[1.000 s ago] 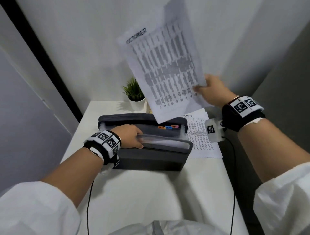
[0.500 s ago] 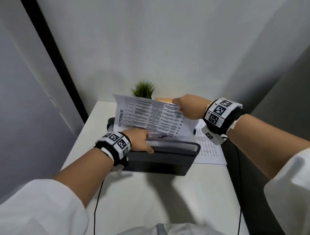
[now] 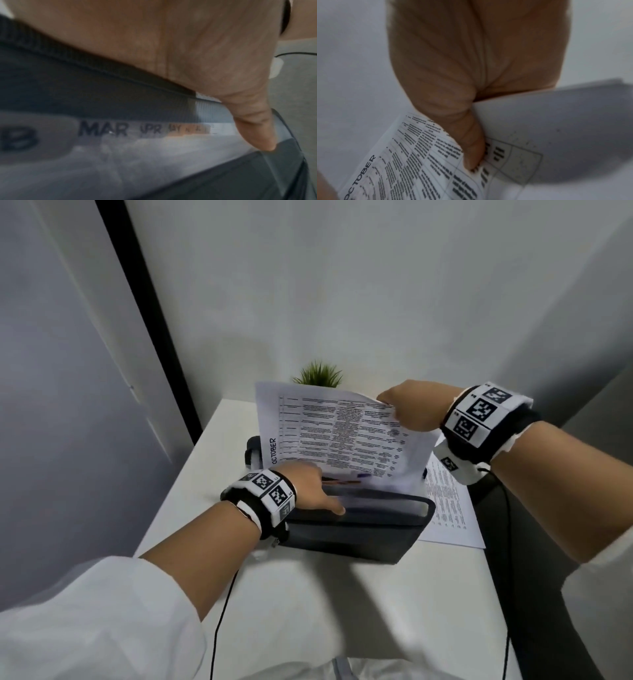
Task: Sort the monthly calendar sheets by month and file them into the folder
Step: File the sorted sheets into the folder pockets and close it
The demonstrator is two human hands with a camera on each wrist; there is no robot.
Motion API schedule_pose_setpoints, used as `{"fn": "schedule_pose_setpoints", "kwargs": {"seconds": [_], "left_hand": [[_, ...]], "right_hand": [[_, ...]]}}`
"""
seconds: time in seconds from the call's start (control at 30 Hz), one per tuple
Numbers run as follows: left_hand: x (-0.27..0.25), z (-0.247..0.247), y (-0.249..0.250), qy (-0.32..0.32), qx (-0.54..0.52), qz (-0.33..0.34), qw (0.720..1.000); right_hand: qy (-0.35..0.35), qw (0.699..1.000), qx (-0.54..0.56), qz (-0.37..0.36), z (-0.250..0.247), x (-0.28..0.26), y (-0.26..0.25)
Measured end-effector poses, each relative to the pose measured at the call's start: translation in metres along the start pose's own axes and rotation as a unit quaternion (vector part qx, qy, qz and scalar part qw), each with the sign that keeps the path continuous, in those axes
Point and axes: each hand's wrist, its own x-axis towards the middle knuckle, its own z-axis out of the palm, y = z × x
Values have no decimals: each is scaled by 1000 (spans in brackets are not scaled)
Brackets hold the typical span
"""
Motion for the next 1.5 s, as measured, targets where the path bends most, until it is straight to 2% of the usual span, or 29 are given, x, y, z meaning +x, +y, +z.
{"fn": "schedule_pose_setpoints", "kwargs": {"seconds": [0.07,0.17,0.27,0.33,0.5,0.83,1.07,1.23,1.4,1.43,1.5], "left_hand": [[4,2,-1,-2,6,-8,1000],[3,3,1,49,20,-2,999],[0,2,2,75,33,27,996],[-1,2,2,80,38,42,995],[-4,2,2,113,59,70,989],[-8,13,-2,149,75,124,978],[-11,19,-5,151,72,126,978],[-8,17,-9,141,63,107,982],[-5,14,-8,132,59,93,985],[-6,14,-8,132,60,92,985],[-5,14,-7,136,63,91,985]], "right_hand": [[-14,1000,-17,3,1,-1,-7],[-39,998,-40,-11,7,3,-19],[-99,992,-62,-37,27,13,-35],[-156,981,-107,-48,39,20,-44],[-239,950,-193,-65,56,43,-64],[-200,952,-199,-123,82,74,-87],[-213,954,-184,-104,114,84,-79],[-244,953,-137,-118,99,66,-77],[-348,934,-63,-50,71,35,-38],[-353,934,-50,-36,68,27,-28],[-321,947,-24,-11,68,8,-11]]}}
